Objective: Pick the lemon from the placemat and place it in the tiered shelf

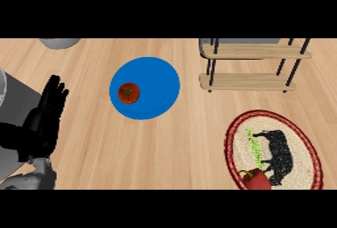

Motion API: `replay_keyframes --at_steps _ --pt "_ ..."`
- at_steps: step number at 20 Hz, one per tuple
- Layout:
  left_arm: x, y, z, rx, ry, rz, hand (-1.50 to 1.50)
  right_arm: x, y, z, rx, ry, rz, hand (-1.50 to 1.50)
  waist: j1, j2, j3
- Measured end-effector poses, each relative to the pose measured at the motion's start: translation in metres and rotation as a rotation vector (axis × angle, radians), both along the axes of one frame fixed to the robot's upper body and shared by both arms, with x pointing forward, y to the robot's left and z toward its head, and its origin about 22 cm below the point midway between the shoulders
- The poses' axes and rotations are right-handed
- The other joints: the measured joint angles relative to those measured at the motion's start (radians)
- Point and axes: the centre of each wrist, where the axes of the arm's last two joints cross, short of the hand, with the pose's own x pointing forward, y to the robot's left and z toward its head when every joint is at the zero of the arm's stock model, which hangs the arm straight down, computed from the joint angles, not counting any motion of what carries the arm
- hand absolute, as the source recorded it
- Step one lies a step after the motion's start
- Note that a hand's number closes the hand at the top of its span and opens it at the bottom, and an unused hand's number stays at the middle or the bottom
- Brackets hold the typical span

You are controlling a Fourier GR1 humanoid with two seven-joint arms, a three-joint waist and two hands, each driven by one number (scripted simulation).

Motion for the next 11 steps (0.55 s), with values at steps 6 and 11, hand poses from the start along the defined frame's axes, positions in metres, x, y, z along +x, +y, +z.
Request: replay_keyframes --at_steps 6,11 --pt "-0.002 -0.002 -0.002 -0.004 0.003 0.002 0.0 -0.04 -0.059 0.01 0.026 0.005 0.017 -1.5 -0.005 -0.001 0.0" --pt "-0.005 -0.005 -0.006 -0.005 0.0 -0.001 0.0 -0.07 -0.095 0.007 0.032 0.001 0.042 -1.5 -0.002 -0.001 0.0"
